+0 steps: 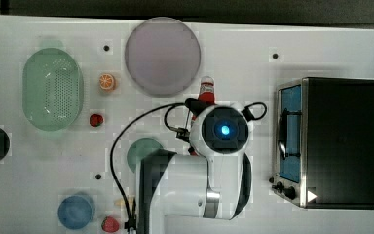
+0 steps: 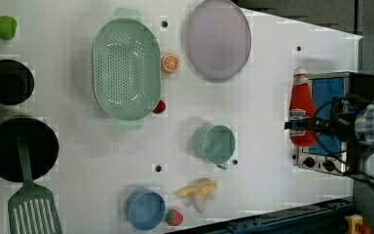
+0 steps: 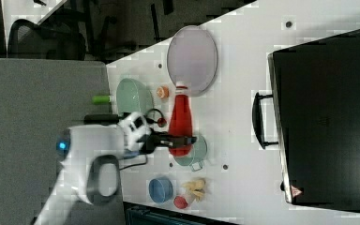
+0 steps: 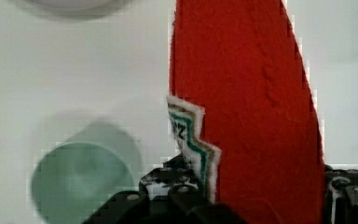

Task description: Pick ketchup from plate and place it on table.

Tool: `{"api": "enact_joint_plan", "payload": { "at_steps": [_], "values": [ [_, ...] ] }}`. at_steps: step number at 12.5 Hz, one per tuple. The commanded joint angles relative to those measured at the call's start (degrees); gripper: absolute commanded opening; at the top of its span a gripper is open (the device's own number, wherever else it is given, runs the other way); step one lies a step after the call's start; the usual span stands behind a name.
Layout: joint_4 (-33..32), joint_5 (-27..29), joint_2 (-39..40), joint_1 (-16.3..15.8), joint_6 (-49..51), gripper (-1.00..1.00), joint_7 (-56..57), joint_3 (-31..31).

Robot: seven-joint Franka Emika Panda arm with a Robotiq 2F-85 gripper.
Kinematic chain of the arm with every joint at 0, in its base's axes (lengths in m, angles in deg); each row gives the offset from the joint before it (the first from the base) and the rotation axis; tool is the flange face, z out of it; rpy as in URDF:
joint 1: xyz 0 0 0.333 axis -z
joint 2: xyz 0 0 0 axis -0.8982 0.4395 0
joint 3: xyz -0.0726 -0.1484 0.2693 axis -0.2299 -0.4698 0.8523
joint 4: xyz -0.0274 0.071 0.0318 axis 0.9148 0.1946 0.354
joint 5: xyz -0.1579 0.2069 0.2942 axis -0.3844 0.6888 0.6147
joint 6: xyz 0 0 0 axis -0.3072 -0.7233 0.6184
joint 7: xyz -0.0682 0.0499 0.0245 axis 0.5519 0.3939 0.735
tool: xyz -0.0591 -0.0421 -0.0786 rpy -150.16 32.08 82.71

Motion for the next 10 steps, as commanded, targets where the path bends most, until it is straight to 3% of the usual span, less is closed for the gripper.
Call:
{"api": "enact_joint_plan", "payload": {
  "at_steps": [1,5,8,10],
  "values": [
    [-3.41,-0.15,3.24,0.43,-8.76,0.18,-2.40,-0.64],
    [-4.11,-0.14,12.02,0.40,-16.04,0.24,-2.41,-0.60],
    [-4.10,-0.14,16.29,0.37,-22.31,0.88,-2.40,-0.41],
    [-3.88,-0.14,15.47,0.38,-22.86,1.00,-2.98,-0.17]
  ]
}}
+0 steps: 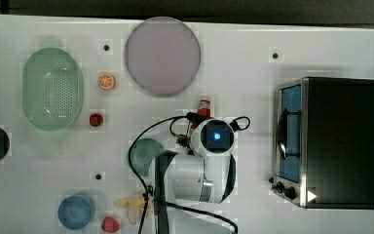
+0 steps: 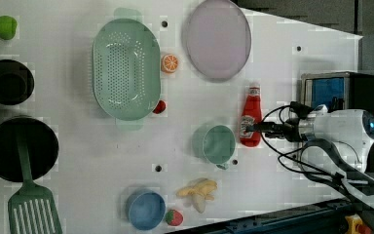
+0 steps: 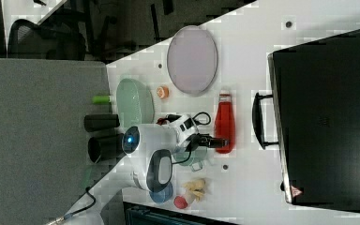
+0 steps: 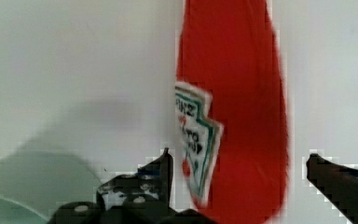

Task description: Pick ketchup from plate and place it on table.

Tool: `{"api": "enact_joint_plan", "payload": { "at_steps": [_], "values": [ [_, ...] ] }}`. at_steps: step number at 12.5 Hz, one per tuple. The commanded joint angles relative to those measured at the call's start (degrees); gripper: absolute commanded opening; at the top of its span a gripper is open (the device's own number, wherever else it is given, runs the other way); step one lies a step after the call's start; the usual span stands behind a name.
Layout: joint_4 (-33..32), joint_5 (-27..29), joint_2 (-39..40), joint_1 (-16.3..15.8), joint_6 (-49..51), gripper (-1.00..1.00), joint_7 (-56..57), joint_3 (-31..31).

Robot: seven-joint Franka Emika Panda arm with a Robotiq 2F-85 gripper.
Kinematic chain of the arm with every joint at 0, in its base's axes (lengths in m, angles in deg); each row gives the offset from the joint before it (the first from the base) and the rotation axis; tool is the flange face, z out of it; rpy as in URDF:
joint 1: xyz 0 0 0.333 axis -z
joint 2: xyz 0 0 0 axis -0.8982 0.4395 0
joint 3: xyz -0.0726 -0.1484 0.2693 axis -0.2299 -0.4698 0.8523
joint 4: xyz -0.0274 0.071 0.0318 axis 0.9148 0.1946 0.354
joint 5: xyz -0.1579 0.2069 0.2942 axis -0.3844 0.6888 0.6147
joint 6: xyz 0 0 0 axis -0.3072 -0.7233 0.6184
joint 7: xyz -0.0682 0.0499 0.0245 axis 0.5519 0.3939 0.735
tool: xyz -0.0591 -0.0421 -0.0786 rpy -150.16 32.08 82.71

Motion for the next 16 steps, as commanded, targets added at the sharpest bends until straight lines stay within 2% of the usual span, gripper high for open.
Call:
{"api": "enact_joint_plan", "payload": {
  "at_steps": [1,6,10,13,16],
  "values": [
    [1.50,-0.05,-4.54,0.12,-1.40,1.00,-5.41,0.02],
    [5.68,-0.10,-18.93,0.05,9.58,1.00,-21.13,0.87],
    [13.78,-0.22,-28.44,0.02,29.55,1.00,-35.07,1.17],
    [21.62,-0.41,-30.92,0.02,42.42,1.00,-37.46,1.28],
    [25.57,-0.41,-31.12,0.02,52.49,1.00,-37.47,1.46]
  ]
}}
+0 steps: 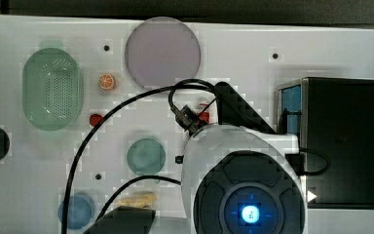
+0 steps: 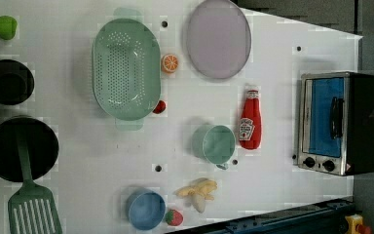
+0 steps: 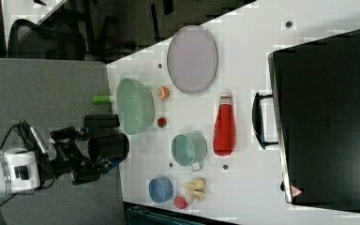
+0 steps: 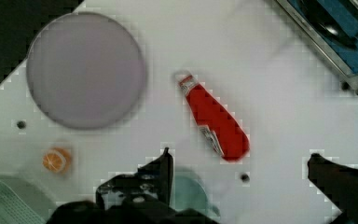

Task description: Pick ketchup from plate and place it on table.

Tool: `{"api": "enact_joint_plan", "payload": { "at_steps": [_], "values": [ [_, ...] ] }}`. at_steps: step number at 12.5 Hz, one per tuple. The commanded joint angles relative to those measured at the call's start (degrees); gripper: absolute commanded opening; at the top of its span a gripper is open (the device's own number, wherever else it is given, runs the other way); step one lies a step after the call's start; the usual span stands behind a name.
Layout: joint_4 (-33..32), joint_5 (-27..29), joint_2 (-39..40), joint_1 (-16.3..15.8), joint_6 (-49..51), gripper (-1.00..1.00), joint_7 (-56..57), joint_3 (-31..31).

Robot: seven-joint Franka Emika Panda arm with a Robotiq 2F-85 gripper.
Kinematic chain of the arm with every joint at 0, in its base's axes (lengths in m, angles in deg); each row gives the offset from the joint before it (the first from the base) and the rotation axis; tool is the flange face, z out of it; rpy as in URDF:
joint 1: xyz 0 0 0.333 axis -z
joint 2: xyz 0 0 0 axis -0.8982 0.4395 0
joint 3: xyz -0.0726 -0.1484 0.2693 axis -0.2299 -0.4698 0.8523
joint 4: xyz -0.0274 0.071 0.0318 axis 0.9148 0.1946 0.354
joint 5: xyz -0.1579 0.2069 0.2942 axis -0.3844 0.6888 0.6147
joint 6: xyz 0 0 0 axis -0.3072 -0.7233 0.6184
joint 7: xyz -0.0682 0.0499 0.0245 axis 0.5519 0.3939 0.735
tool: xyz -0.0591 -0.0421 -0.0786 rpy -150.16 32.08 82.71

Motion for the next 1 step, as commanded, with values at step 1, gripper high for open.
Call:
{"api": "enact_joint_plan", "payload": {
  "at_steps": [1],
  "values": [
    [-0.21,-0.05,2.43,0.11,4.11,1.00,-3.63,0.47]
  ]
}}
